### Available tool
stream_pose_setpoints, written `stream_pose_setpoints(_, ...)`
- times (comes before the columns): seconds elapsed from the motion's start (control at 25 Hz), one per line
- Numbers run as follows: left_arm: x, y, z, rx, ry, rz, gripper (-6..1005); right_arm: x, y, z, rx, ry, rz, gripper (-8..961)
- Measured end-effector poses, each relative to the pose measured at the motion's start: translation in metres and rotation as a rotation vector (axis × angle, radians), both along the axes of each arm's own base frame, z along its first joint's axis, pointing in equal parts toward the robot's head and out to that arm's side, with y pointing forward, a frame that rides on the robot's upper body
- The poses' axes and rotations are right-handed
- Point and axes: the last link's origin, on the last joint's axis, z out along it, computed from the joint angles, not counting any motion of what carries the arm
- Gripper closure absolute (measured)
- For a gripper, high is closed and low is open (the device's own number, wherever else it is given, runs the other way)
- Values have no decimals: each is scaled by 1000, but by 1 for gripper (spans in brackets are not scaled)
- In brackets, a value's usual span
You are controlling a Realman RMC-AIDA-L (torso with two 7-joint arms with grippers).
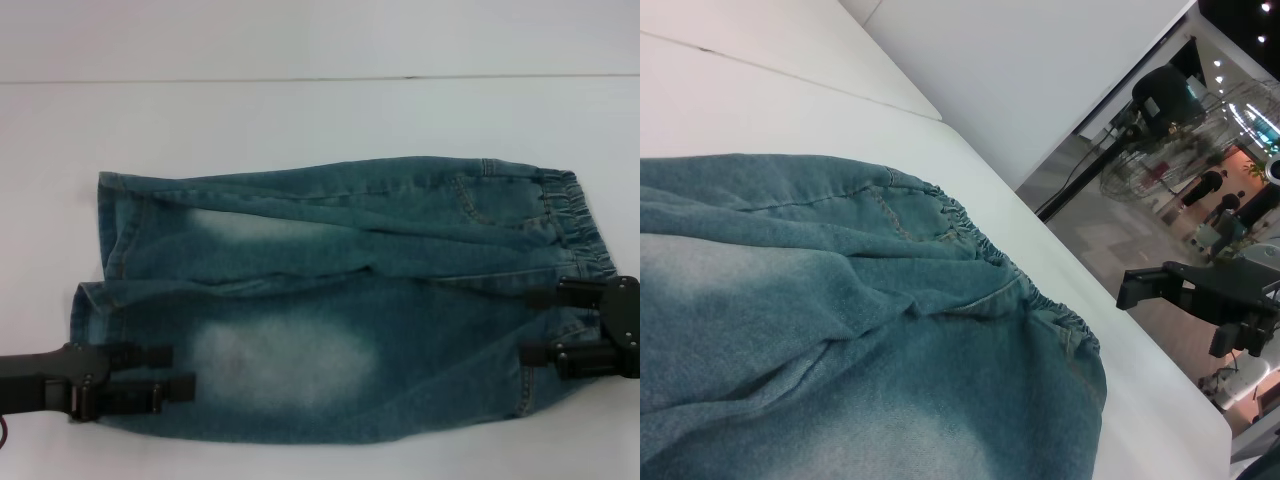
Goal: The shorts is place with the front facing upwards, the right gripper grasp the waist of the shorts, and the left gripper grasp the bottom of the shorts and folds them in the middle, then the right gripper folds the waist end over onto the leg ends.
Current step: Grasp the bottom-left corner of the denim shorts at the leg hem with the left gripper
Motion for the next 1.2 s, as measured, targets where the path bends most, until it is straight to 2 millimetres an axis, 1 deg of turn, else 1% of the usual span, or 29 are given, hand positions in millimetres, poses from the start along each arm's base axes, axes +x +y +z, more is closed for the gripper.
stream_pose_setpoints(0.72,2,0,0,-11,-7,3,127,-1,0,0,10,11,0,26)
stream_pose_setpoints(0.84,0,-1,2,-28,15,13,127,-1,0,1,11,12,0,26)
stream_pose_setpoints(0.92,-2,-2,8,-57,65,16,128,-1,1,1,12,12,-1,26)
stream_pose_setpoints(1.0,-1,-4,18,-69,102,6,128,-1,1,2,12,12,-2,26)
stream_pose_setpoints(1.12,-1,-7,37,-52,154,7,128,-1,2,2,14,10,0,26)
stream_pose_setpoints(1.2,-6,-8,46,-32,209,35,128,-1,2,2,15,12,3,25)
